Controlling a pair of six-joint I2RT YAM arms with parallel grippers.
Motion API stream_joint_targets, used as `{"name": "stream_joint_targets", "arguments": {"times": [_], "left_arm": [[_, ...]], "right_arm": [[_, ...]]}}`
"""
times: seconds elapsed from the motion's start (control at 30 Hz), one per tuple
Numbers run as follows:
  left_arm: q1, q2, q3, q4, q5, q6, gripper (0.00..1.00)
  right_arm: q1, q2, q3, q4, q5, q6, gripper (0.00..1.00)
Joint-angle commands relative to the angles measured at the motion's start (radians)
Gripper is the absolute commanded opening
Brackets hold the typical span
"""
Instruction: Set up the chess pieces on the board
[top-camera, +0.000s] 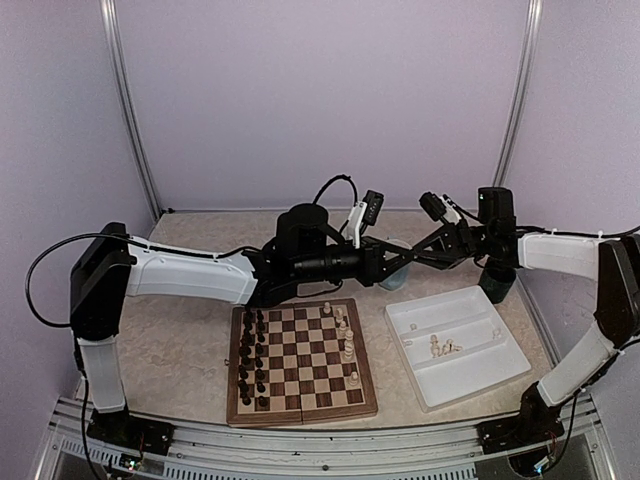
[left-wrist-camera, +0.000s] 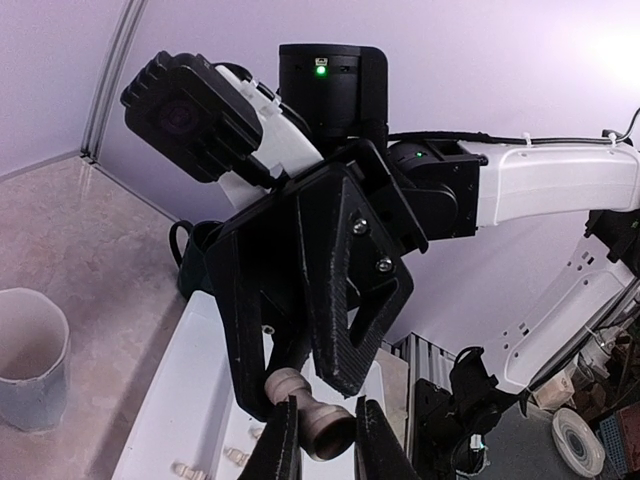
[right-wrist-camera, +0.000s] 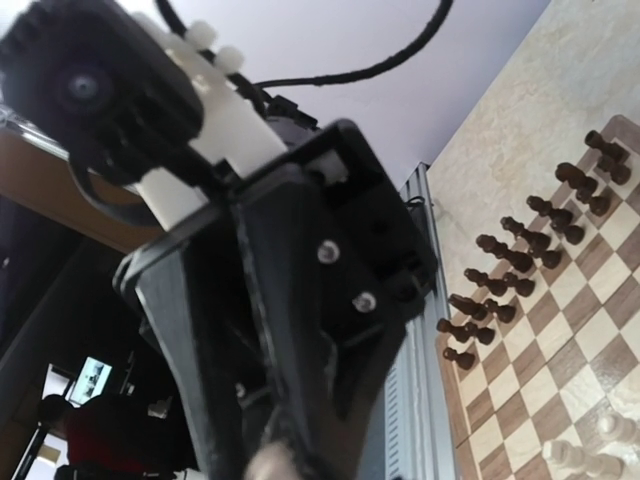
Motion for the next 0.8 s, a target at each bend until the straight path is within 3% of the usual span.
{"name": "stream_joint_targets", "arguments": {"times": [0.0,0.23,0.33,0.57,0.7,0.77], "left_arm": [[-0.006,0.027,0.024,0.029,0.000,0.012,0.10],[-0.005,0.029,0.020,0.029,-0.013,0.015,0.10],[-0.001,0.034,0.020,0.027,-0.020,0.015,0.13],[-0.001,0.001,-0.002,-0.032,-0.075,0.063,0.33],[-0.001,-0.103,-0.053,-0.108,-0.123,0.130,0.41],[0.000,-0.162,-0.070,-0.177,-0.146,0.162,0.43]], "right_arm": [[0.011,-0.033,-0.005,0.037,-0.107,0.017,0.30],[0.013,-0.031,-0.006,0.038,-0.110,0.015,0.25],[0.013,-0.039,-0.008,0.039,-0.107,0.007,0.17],[-0.002,-0.044,0.011,0.018,-0.100,-0.047,0.06],[-0.026,-0.034,0.071,-0.143,-0.064,-0.199,0.04],[-0.030,-0.021,0.137,-0.354,-0.013,-0.417,0.04]]}}
